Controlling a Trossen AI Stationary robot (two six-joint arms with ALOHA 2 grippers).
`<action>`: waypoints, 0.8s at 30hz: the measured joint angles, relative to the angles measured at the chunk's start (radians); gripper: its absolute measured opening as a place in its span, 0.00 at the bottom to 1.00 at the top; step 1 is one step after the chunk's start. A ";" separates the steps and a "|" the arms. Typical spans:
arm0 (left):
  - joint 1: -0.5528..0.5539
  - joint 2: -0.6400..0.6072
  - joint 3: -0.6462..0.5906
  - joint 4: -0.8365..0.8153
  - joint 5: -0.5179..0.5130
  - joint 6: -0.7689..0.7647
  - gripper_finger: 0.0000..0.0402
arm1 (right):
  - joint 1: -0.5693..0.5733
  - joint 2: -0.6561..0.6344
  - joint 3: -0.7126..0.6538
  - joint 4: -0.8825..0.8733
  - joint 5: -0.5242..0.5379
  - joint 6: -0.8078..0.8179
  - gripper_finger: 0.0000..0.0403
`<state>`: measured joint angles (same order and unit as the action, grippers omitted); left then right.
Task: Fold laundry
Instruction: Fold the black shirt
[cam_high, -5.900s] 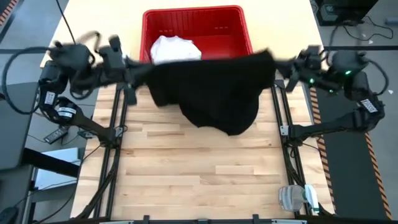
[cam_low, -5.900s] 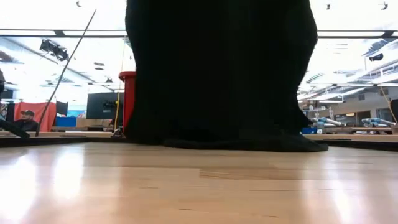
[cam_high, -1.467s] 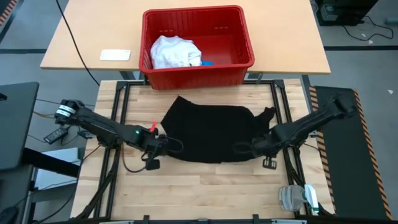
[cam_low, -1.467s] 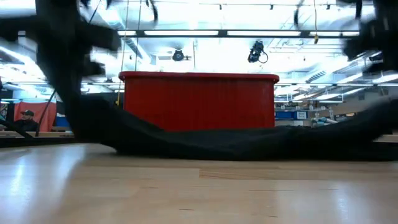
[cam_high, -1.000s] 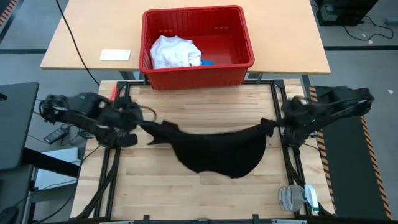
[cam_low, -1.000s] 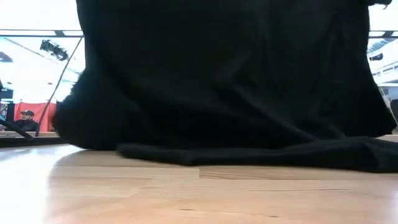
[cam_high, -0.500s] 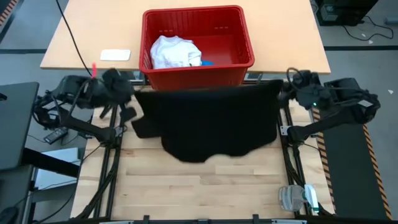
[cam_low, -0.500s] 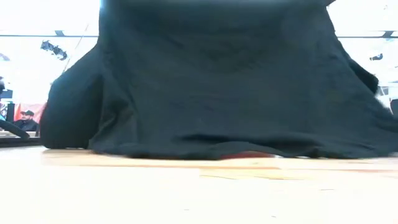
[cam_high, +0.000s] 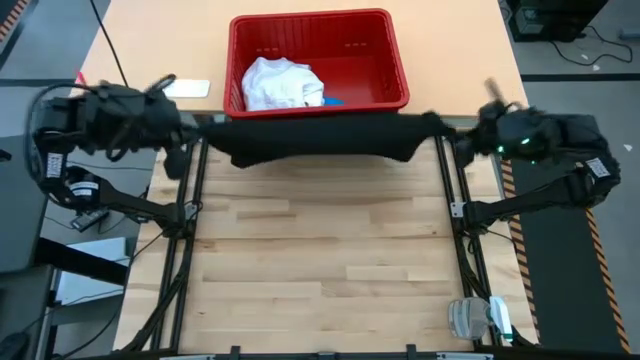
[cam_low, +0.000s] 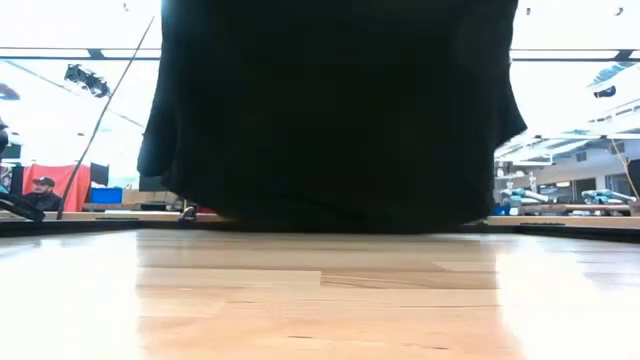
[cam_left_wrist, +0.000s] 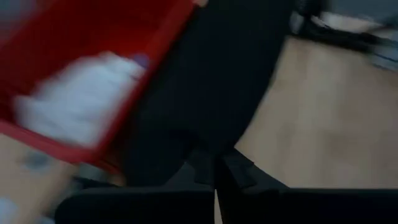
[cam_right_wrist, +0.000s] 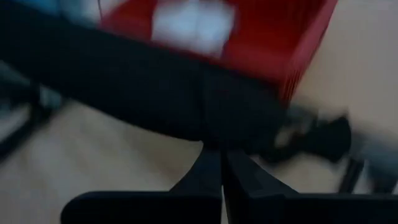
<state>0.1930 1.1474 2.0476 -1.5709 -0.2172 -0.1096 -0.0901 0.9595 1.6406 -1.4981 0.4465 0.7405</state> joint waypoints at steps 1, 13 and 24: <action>-0.014 -0.011 -0.048 -0.001 0.043 -0.046 0.00 | 0.008 -0.003 -0.032 -0.047 -0.063 0.046 0.00; -0.450 -0.085 -0.812 0.030 0.272 -0.777 0.00 | 0.385 -0.117 -0.634 0.274 -0.471 0.535 0.00; -0.472 -0.089 -0.880 0.051 -0.103 -0.972 0.00 | 0.365 -0.152 -0.675 0.130 -0.218 0.714 0.01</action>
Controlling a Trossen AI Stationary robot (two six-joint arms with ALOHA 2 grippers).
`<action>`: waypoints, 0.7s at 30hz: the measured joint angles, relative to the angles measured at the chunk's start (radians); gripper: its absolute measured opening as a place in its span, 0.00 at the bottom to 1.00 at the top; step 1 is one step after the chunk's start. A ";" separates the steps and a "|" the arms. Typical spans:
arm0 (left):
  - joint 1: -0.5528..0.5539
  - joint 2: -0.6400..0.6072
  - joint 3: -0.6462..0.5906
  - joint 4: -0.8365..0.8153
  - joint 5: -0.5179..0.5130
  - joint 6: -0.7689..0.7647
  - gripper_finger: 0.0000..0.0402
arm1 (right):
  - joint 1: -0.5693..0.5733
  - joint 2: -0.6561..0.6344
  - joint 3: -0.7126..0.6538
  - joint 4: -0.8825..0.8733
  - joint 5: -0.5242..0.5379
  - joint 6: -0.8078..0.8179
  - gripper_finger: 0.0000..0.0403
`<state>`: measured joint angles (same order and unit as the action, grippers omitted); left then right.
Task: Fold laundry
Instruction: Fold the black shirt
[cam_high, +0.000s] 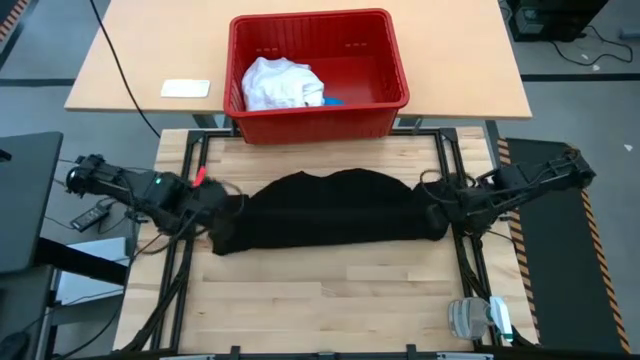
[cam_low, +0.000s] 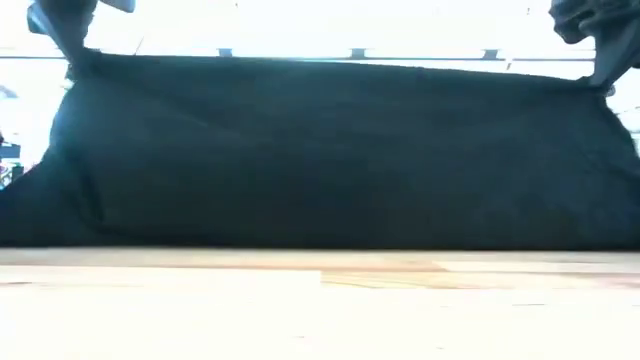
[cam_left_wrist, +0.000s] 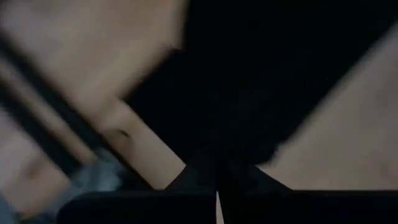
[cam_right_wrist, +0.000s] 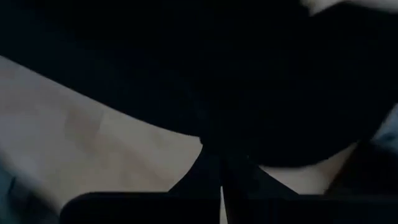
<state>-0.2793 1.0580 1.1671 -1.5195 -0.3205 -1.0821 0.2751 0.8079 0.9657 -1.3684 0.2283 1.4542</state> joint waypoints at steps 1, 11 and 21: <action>0.043 0.000 -0.008 0.000 -0.048 0.001 0.00 | -0.026 -0.002 0.000 -0.013 0.040 0.009 0.01; 0.535 0.024 -0.294 0.467 -0.007 0.381 0.00 | -0.431 0.035 -0.239 0.364 0.159 -0.124 0.01; 0.915 0.121 -0.442 0.919 -0.017 0.698 0.06 | -0.774 0.192 -0.393 0.717 0.165 -0.261 0.03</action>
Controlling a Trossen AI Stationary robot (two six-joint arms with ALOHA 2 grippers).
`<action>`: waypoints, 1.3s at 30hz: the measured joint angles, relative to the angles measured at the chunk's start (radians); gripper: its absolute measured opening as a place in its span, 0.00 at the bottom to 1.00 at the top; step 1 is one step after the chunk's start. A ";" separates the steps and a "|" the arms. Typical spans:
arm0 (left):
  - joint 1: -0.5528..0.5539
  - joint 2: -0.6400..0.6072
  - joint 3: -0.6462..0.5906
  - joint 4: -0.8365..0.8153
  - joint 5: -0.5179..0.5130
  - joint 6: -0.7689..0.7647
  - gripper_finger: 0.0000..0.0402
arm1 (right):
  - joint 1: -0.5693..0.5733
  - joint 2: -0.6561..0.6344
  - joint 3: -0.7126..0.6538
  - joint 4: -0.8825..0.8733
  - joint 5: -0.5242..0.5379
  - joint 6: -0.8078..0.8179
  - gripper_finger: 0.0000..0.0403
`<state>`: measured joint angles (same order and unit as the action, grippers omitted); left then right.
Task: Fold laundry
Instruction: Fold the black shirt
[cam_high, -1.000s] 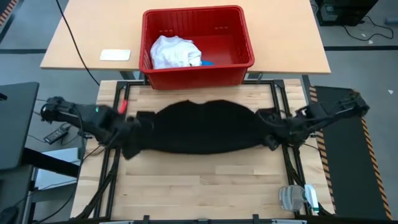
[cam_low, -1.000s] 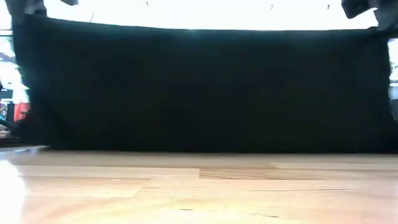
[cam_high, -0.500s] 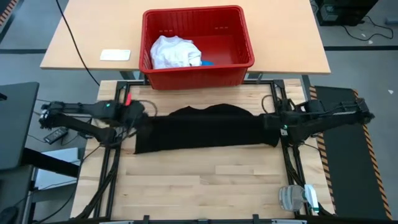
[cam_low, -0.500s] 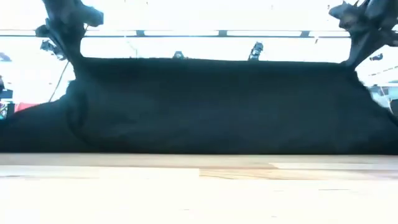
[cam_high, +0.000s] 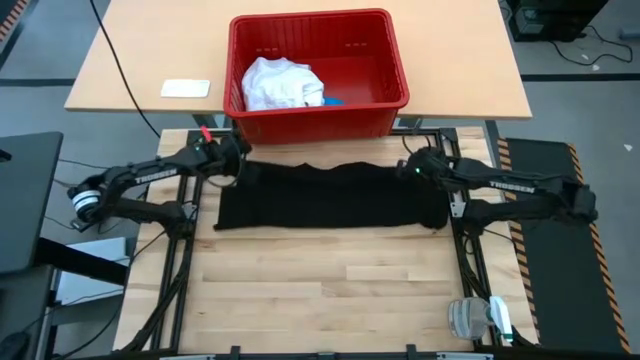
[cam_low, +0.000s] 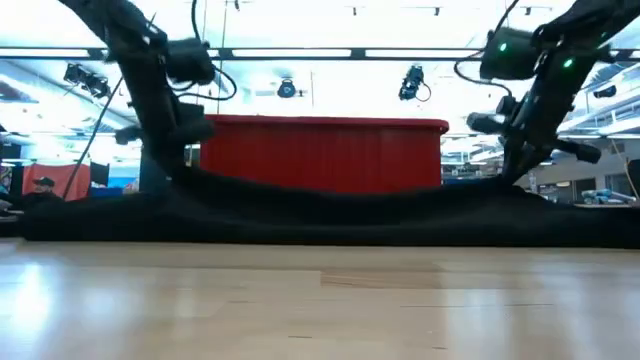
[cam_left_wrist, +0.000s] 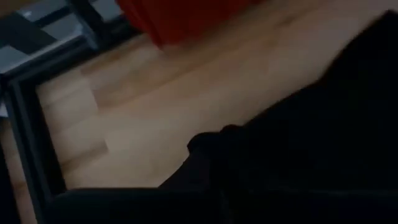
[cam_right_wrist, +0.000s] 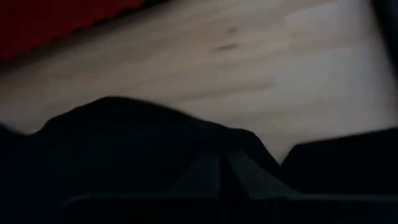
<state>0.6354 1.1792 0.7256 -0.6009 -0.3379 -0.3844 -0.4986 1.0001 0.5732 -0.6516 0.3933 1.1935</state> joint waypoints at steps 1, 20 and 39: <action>0.025 0.012 -0.005 0.017 0.000 0.010 0.07 | -0.024 0.011 0.000 0.004 -0.002 -0.013 0.04; -0.037 0.033 0.038 0.141 0.307 -0.073 0.41 | -0.046 0.059 0.002 0.147 -0.440 -0.448 0.41; -0.641 0.233 0.039 0.339 0.145 -0.690 0.36 | 0.388 0.322 0.002 0.039 -0.415 -0.359 0.02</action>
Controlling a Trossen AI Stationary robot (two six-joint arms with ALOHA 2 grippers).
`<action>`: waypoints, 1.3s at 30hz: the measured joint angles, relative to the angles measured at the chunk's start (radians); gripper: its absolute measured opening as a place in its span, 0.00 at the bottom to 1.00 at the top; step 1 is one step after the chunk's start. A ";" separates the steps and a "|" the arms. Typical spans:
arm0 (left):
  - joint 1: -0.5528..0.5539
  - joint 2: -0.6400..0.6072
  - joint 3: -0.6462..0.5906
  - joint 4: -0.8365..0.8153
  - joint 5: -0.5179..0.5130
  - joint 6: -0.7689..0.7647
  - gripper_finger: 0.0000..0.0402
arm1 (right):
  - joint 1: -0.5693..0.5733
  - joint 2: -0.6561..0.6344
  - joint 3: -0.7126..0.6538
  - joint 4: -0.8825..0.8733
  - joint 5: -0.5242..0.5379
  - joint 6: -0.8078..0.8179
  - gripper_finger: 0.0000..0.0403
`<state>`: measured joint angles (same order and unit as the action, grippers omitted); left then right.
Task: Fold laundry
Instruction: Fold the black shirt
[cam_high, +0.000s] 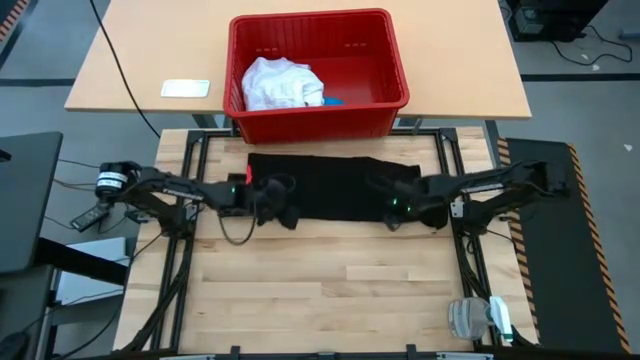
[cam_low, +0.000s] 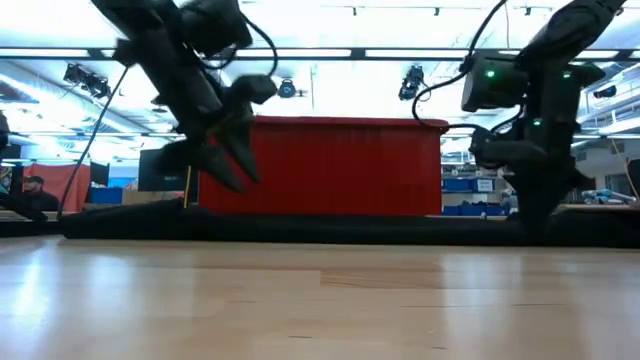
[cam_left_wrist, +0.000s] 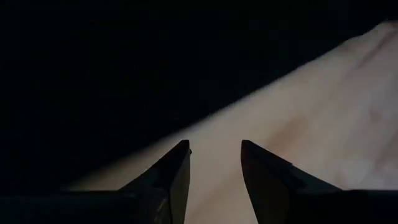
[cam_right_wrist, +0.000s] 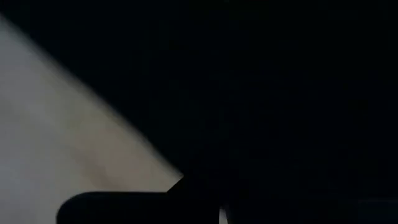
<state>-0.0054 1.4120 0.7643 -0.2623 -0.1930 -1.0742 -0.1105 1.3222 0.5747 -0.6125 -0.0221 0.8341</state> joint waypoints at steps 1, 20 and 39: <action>-0.032 -0.006 0.000 -0.014 -0.004 -0.044 0.36 | 0.047 0.024 0.000 0.023 -0.012 0.047 0.02; -0.481 -0.026 -0.002 -0.238 -0.311 -0.814 0.37 | 0.182 0.246 0.372 0.397 -0.175 -0.184 0.10; -0.160 0.222 -0.015 0.079 -0.149 -0.812 0.78 | -0.286 0.455 0.435 0.235 -0.217 -0.595 0.44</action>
<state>-0.1652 1.6336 0.7498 -0.1835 -0.3420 -1.8862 -0.3967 1.7771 1.0099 -0.3772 -0.2393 0.2394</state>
